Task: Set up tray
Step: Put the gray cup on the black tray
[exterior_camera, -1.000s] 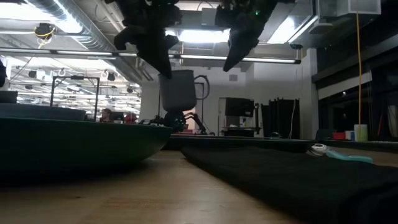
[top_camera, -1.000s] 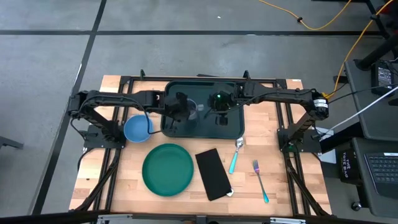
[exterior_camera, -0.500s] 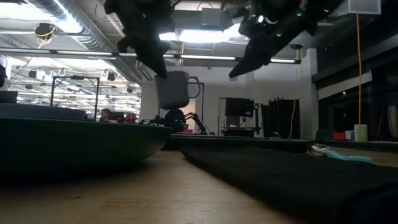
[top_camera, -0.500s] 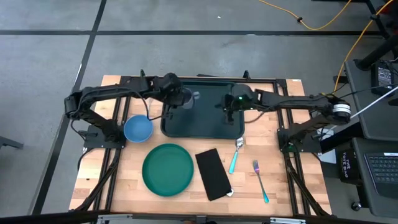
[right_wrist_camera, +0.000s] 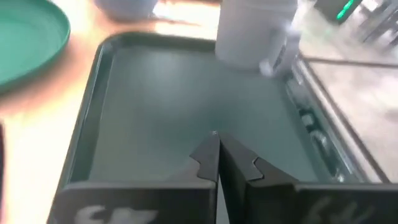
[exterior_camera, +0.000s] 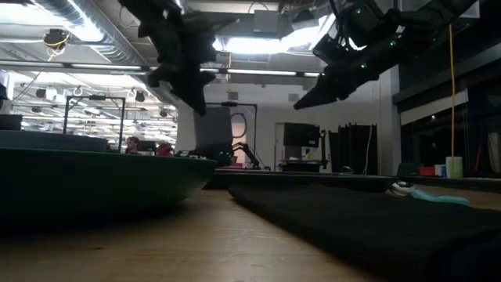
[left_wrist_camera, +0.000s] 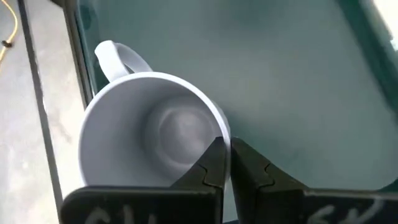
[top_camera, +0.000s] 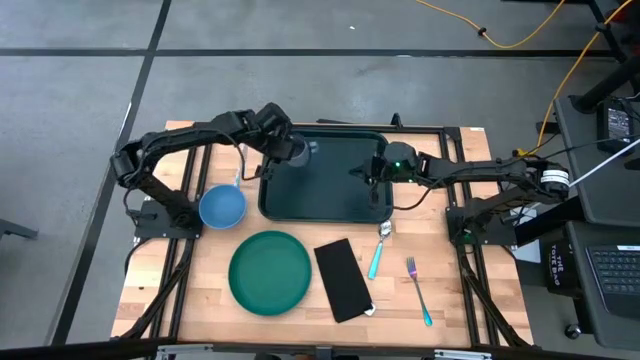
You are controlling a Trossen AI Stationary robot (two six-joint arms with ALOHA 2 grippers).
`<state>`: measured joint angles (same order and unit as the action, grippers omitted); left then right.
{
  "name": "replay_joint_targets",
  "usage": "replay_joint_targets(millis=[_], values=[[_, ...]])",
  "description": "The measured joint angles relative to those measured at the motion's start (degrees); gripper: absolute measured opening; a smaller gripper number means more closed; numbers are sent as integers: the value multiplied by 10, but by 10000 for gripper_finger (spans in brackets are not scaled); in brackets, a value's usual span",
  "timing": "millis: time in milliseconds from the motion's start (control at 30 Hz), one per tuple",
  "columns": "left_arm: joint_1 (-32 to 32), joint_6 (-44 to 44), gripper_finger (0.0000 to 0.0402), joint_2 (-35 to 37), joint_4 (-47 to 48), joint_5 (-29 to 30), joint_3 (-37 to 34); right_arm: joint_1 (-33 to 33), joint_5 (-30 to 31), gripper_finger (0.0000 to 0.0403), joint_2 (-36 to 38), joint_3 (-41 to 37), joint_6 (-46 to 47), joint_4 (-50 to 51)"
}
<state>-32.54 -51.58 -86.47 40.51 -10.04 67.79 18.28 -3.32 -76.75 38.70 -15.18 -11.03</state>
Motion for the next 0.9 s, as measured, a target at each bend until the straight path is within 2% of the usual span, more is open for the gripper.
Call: replay_joint_targets(millis=[200, 367, 500, 700, 900], values=[[-42, -21, 2, -40, 8, -19, 14, 1, -43, 4, 0, -1, 11, -34], [-68, -47, 2, -70, 31, -22, 61, 1, -43, 10, 0, -1, 27, -38], [-89, -65, 2, -94, 58, -55, 92, 1, -43, 11, 0, -1, 28, -47], [-92, -92, 2, -109, 70, -16, 95, 1, -43, 13, 0, -1, 39, -49], [-101, -112, 2, -119, 75, -21, 95, 1, -43, 13, 0, -1, 43, -55]])
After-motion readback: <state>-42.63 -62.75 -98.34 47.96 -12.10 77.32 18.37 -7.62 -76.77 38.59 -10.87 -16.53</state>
